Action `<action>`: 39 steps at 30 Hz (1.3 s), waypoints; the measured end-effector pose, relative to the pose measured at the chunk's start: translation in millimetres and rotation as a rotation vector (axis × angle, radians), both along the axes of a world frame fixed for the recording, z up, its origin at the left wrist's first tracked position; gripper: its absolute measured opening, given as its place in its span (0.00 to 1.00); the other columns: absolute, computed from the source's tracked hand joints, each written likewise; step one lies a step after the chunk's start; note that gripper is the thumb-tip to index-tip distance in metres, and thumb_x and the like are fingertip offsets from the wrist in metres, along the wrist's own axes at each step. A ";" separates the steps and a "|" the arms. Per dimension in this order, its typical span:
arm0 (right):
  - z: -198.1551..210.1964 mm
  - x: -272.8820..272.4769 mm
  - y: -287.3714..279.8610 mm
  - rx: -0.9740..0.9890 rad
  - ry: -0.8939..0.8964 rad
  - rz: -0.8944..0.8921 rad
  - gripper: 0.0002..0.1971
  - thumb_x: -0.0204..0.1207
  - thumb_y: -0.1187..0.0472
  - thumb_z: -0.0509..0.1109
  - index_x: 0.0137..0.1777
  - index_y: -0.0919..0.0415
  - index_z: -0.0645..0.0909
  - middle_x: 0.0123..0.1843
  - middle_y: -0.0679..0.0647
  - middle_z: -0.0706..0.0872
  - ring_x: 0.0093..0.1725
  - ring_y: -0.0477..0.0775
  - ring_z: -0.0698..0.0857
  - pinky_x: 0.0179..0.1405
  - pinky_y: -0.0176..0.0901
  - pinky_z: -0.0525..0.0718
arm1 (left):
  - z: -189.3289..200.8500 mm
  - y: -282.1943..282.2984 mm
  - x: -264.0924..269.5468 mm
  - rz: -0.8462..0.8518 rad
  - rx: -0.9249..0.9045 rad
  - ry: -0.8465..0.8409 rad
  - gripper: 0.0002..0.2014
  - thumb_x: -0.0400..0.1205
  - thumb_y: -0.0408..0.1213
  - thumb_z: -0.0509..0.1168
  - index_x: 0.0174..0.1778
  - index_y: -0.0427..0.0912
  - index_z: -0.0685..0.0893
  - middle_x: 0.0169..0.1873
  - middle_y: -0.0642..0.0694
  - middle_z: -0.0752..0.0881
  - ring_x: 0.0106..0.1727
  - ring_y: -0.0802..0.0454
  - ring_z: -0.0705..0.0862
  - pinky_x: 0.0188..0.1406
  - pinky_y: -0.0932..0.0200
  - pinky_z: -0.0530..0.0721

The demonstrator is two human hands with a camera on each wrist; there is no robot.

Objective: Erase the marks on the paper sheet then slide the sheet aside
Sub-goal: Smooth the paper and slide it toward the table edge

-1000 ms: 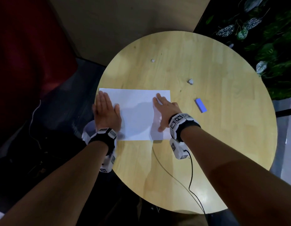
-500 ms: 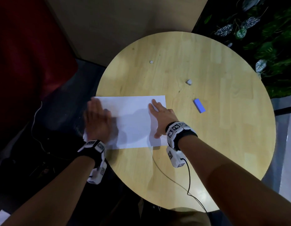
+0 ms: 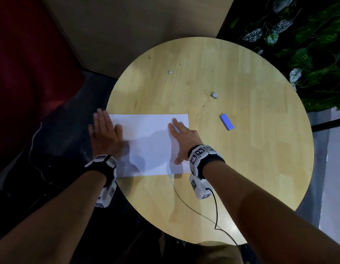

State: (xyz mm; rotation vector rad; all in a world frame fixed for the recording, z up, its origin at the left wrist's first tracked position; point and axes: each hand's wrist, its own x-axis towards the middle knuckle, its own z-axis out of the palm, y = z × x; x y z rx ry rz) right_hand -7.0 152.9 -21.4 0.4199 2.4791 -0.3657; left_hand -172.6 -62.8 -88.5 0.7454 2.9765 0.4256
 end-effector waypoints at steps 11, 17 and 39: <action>0.6 7.7 -2.1 -0.015 0.004 -0.012 0.68 0.57 0.49 0.85 0.84 0.53 0.36 0.84 0.49 0.29 0.84 0.49 0.38 0.79 0.54 0.55 | -2.6 -31.9 19.7 -0.026 -0.040 -0.040 0.31 0.89 0.45 0.47 0.87 0.33 0.58 0.87 0.36 0.58 0.88 0.39 0.58 0.82 0.34 0.60; 0.2 6.3 -2.4 -0.008 -0.010 -0.011 0.68 0.56 0.46 0.85 0.84 0.52 0.35 0.84 0.49 0.29 0.84 0.50 0.39 0.79 0.54 0.55 | 11.8 5.3 42.4 -0.193 0.046 -0.005 0.30 0.91 0.45 0.45 0.88 0.32 0.55 0.87 0.34 0.57 0.88 0.38 0.56 0.84 0.33 0.59; 5.8 55.5 -22.5 0.061 -0.046 -0.023 0.71 0.53 0.39 0.83 0.83 0.48 0.31 0.83 0.48 0.26 0.84 0.51 0.41 0.78 0.58 0.53 | -2.4 18.2 68.0 -0.501 0.091 0.044 0.27 0.91 0.46 0.54 0.87 0.43 0.66 0.87 0.44 0.63 0.87 0.48 0.61 0.83 0.41 0.64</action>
